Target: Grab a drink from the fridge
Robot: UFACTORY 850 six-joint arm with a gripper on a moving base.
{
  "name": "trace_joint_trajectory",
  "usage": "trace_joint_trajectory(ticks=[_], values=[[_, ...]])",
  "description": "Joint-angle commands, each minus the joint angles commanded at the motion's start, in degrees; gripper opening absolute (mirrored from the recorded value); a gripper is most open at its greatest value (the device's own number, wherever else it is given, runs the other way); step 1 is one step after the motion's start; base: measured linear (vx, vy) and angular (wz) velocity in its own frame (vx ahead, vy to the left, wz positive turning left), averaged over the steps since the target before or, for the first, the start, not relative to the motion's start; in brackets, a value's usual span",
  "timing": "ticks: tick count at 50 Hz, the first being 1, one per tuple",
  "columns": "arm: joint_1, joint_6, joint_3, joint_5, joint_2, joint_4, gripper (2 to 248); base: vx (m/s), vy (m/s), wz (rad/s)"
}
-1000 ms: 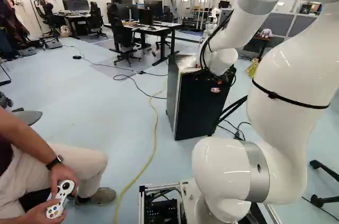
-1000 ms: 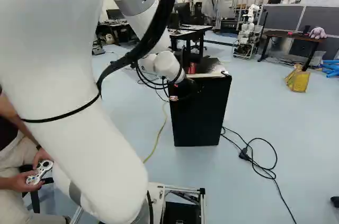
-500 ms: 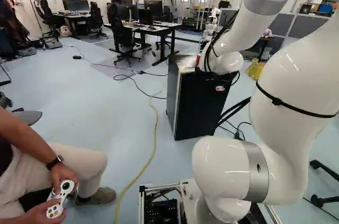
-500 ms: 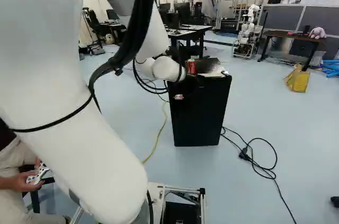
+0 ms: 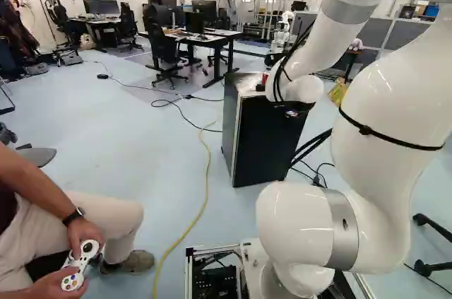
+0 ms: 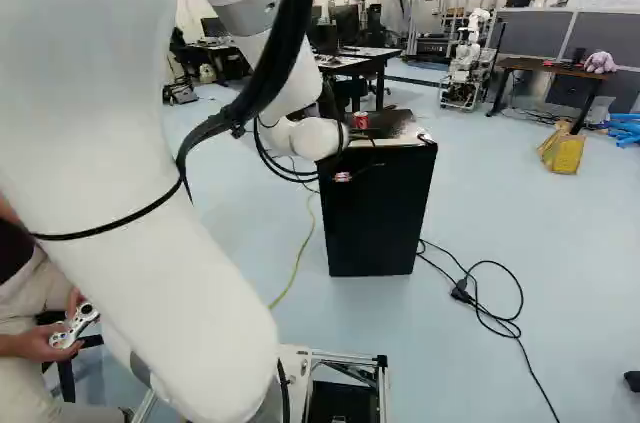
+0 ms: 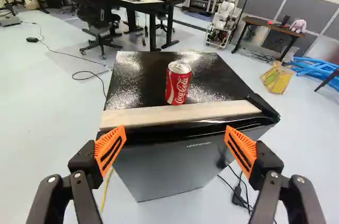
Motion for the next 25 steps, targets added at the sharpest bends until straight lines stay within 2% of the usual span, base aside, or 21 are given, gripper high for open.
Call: trace_joint_trajectory(ticks=[25], values=[[0.0,0.0,-0.1,8.6,-3.4,0.6,247,0.0,0.0,0.0]])
